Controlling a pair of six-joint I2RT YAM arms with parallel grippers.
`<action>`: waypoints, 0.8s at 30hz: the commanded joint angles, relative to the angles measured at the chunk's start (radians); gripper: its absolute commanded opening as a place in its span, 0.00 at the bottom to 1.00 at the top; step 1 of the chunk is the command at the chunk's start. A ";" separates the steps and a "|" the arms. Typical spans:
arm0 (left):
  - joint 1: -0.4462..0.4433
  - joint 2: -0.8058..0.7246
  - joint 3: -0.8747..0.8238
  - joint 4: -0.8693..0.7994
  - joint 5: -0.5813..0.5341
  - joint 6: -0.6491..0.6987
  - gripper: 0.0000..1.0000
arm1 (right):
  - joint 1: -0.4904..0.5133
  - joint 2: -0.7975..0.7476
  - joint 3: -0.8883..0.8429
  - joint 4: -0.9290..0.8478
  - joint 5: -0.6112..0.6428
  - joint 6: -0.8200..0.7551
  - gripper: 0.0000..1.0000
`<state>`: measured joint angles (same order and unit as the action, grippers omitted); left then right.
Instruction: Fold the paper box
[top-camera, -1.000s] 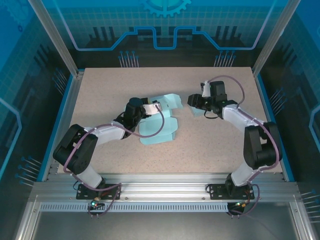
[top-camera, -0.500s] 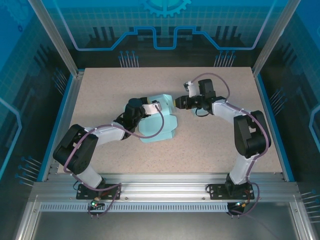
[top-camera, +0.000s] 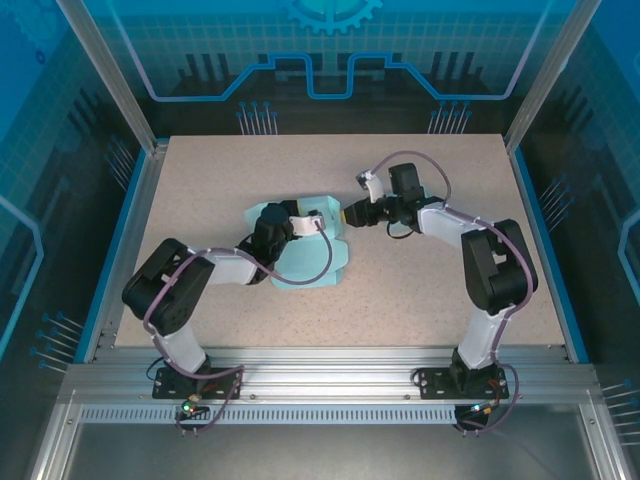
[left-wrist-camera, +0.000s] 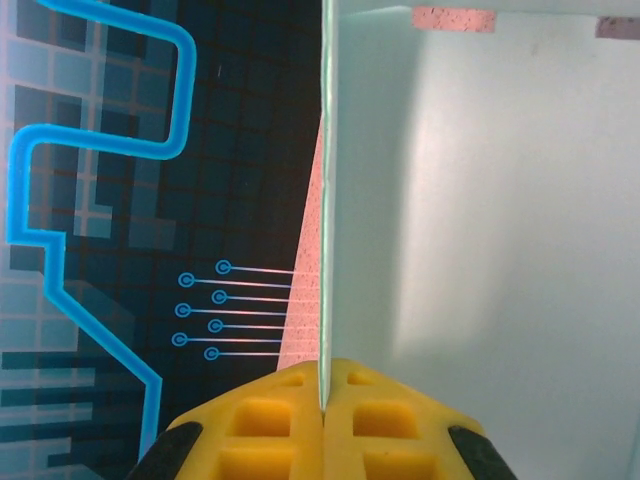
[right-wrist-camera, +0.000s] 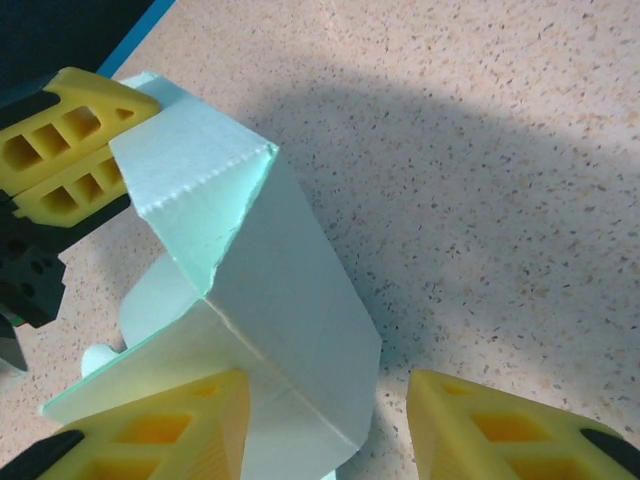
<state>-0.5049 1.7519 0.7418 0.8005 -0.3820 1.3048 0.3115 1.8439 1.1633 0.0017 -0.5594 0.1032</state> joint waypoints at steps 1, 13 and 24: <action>-0.014 0.069 -0.029 0.151 -0.036 0.081 0.00 | 0.017 0.034 -0.021 0.017 -0.008 -0.029 0.47; -0.032 0.118 -0.022 0.186 -0.032 0.098 0.00 | 0.055 0.061 -0.061 0.088 -0.016 0.001 0.46; -0.036 0.123 -0.020 0.151 -0.030 0.075 0.00 | 0.110 0.125 -0.013 0.110 0.056 0.034 0.48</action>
<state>-0.5278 1.8881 0.7238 1.0096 -0.4232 1.4319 0.3931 1.9366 1.1175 0.0952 -0.5442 0.1230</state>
